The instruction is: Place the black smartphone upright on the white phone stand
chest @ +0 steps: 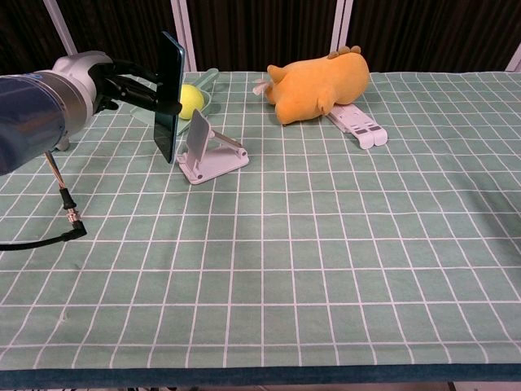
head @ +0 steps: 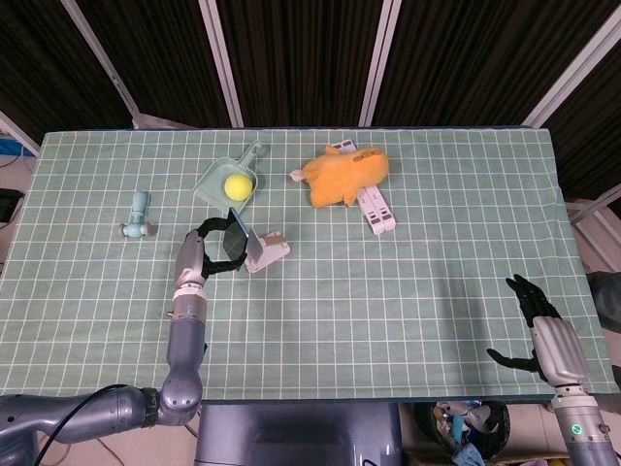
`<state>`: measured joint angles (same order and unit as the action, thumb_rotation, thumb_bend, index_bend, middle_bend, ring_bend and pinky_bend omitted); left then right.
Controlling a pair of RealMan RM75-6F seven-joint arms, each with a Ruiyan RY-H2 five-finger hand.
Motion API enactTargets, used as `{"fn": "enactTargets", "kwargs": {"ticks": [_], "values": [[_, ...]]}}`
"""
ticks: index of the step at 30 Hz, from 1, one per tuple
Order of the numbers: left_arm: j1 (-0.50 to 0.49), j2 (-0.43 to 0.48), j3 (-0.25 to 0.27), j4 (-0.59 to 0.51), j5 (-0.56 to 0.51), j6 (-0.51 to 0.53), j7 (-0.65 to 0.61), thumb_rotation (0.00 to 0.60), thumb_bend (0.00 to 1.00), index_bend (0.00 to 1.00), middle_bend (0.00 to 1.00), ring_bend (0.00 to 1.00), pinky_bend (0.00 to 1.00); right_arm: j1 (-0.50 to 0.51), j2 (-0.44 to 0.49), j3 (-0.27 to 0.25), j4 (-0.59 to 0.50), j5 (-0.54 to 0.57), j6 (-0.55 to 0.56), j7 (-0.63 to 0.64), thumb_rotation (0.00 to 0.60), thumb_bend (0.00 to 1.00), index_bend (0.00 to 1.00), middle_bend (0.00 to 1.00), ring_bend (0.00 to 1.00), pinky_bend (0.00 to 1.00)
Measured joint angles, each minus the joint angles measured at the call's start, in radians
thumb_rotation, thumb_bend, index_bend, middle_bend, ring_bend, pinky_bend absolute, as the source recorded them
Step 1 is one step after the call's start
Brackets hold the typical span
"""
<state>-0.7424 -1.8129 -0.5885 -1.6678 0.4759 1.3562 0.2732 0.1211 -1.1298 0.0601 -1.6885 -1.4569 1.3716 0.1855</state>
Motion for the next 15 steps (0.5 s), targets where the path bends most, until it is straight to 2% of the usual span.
{"fn": "enactTargets", "kwargs": {"ticks": [15], "values": [[-0.033, -0.065, -0.043, 0.091, -0.026, -0.061, -0.060, 0.600, 0.35, 0.56, 0.59, 0.13, 0.00, 0.001, 0.002, 0.001, -0.001, 0.005, -0.005, 0.004, 0.600, 0.14, 0.00, 0.00, 0.00, 0.19]]}}
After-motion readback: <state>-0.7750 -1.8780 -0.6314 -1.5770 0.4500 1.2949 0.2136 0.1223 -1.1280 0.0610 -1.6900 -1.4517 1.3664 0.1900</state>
